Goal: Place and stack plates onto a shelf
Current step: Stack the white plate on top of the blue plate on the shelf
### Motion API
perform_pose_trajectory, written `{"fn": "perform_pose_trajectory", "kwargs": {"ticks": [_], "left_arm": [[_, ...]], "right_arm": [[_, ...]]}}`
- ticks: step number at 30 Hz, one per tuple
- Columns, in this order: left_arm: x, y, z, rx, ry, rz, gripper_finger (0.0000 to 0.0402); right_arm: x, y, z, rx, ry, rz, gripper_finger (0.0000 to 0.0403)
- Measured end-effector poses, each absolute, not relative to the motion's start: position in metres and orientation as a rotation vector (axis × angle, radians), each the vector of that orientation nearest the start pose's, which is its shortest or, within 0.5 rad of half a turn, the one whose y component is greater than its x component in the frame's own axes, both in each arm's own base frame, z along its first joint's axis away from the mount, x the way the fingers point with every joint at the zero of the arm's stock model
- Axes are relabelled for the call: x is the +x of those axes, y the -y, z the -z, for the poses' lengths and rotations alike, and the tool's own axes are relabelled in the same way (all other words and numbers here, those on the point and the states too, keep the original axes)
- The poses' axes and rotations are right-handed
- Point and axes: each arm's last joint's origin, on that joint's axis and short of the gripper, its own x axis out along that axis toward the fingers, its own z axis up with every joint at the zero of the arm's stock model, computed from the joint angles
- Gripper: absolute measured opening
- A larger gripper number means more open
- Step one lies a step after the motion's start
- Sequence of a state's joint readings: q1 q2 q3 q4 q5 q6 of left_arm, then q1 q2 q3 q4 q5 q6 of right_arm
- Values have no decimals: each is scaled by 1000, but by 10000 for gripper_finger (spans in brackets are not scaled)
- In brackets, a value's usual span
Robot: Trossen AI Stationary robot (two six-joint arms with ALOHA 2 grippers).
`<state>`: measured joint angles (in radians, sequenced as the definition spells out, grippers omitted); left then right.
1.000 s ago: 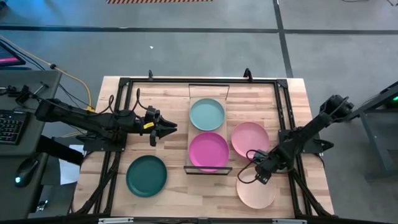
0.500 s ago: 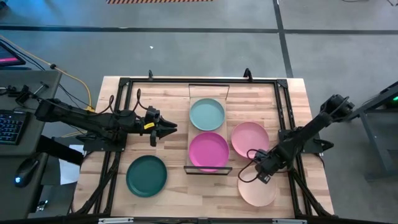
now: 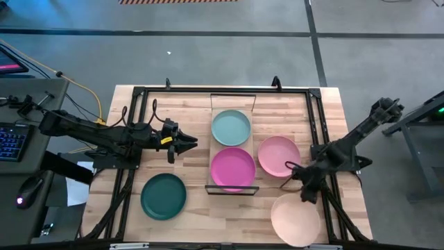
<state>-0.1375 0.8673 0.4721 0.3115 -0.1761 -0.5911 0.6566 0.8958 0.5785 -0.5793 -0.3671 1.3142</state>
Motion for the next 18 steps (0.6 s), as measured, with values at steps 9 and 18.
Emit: {"fn": "perform_pose_trajectory", "kwargs": {"ticks": [9,18], "left_arm": [[193,22,-258,-577,-69,-63,119],[193,20,-258,-576,-53,-103,119]], "right_arm": [[144,-72,-269,1138,-733,-111,0],[183,-3,-306,991,-271,444,0]]}}
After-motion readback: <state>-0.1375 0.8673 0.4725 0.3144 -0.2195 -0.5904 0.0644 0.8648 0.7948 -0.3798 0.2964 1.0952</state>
